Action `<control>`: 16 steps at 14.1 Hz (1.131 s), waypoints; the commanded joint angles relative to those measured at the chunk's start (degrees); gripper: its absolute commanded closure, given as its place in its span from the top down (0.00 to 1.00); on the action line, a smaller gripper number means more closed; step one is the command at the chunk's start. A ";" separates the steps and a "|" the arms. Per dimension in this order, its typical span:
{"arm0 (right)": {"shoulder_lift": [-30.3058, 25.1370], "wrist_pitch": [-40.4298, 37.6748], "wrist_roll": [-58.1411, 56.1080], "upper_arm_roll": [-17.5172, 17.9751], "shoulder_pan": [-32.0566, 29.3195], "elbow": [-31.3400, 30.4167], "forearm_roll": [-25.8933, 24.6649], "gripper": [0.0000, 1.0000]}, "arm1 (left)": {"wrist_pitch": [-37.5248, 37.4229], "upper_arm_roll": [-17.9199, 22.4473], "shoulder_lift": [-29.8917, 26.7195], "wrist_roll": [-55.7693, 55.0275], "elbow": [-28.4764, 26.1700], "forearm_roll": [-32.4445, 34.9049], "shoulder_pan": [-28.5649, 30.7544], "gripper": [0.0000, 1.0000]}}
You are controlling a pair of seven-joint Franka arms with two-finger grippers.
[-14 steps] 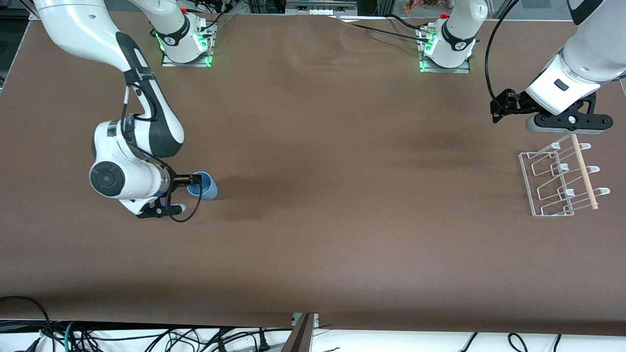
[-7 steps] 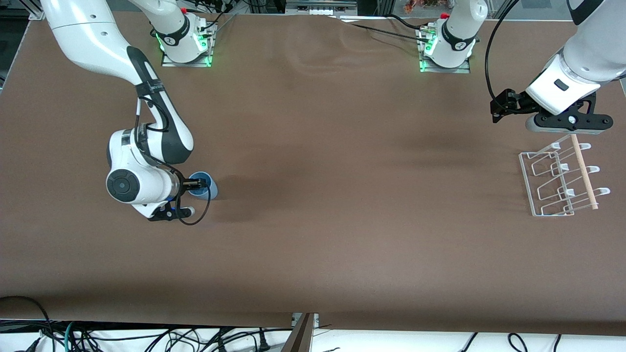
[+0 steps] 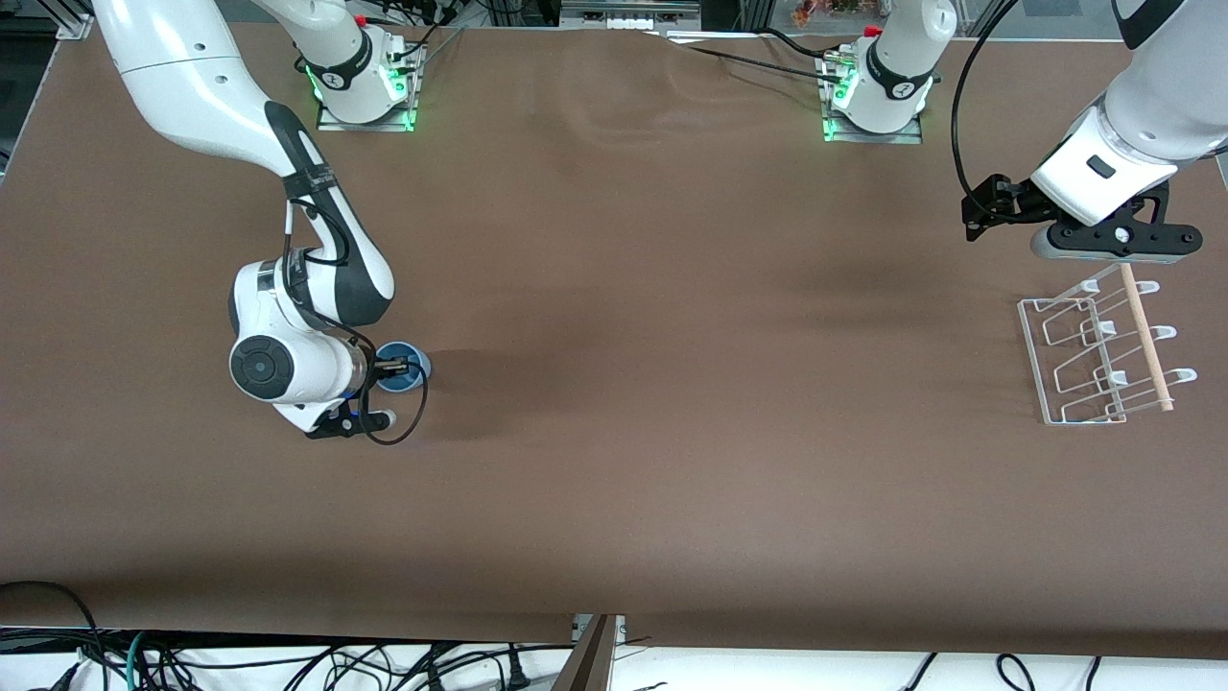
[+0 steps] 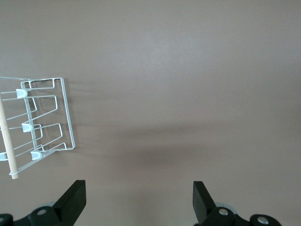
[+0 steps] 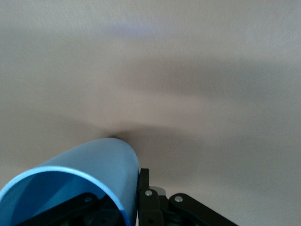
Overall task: Transfer cup to left arm and place on rack
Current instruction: 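Lower the right gripper to the blue cup and close on it, then lift the cup with the right gripper while the left gripper approaches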
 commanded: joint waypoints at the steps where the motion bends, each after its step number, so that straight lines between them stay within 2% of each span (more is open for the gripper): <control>1: -0.11 -6.68 0.38 0.00 0.03 5.33 0.93 0.00 | -0.95 -0.04 -0.34 1.21 0.49 -0.92 0.19 1.00; 2: -0.11 -10.11 0.38 0.00 0.11 7.45 2.58 0.00 | -0.95 -0.04 -0.34 1.21 0.49 -0.92 0.19 1.00; 4: -0.02 -13.73 5.44 0.09 0.29 11.05 10.99 0.00 | -1.04 -0.04 -0.34 1.21 0.49 -0.92 0.19 1.00; 6: 0.24 -13.39 12.83 0.18 2.47 13.52 20.40 0.00 | -1.30 -0.04 -0.34 1.21 0.49 -0.92 0.19 1.00; 10: 0.42 -9.37 27.94 0.18 8.27 17.39 32.18 0.00 | -0.87 0.13 0.36 1.12 1.62 -2.06 0.71 1.00; 13: 0.33 -1.90 36.22 0.18 13.02 20.64 43.17 0.00 | -2.78 0.49 10.09 2.61 9.61 -12.75 3.25 1.00; 14: 0.33 -1.01 38.94 0.18 14.69 22.48 45.21 0.00 | -5.06 0.40 10.56 3.14 10.06 -15.40 3.26 1.00; 16: 0.33 -0.82 44.74 0.18 18.29 25.21 46.28 0.00 | -6.31 -1.00 10.56 3.75 11.73 -16.30 2.30 1.00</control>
